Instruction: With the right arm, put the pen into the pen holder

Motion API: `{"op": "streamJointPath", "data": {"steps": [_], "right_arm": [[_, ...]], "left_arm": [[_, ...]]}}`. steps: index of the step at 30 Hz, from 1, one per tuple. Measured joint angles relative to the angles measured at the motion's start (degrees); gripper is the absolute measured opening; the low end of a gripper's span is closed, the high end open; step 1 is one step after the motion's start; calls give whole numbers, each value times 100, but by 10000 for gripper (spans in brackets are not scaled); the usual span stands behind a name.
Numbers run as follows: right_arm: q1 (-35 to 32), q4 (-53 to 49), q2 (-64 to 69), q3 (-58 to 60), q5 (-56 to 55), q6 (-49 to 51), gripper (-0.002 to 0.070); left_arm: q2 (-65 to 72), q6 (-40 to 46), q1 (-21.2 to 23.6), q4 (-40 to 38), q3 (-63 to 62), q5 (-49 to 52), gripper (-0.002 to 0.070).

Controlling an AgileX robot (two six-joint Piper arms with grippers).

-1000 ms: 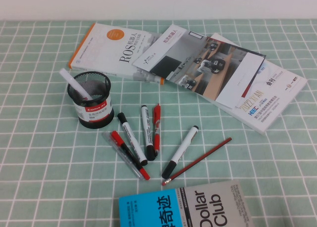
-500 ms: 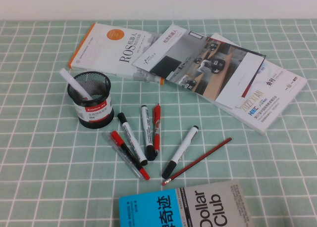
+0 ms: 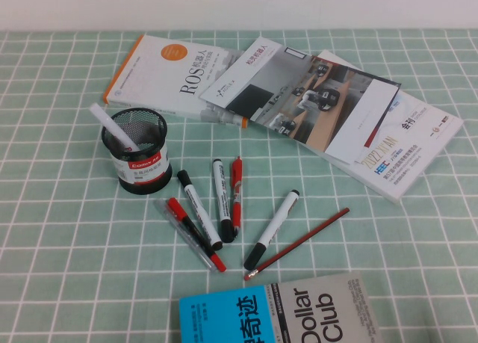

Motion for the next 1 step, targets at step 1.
{"op": "streamJointPath", "data": {"steps": [1], "right_arm": [[0,0,0,0,0,0,-19]], "left_arm": [[0,0,0,0,0,0,-6]]}}
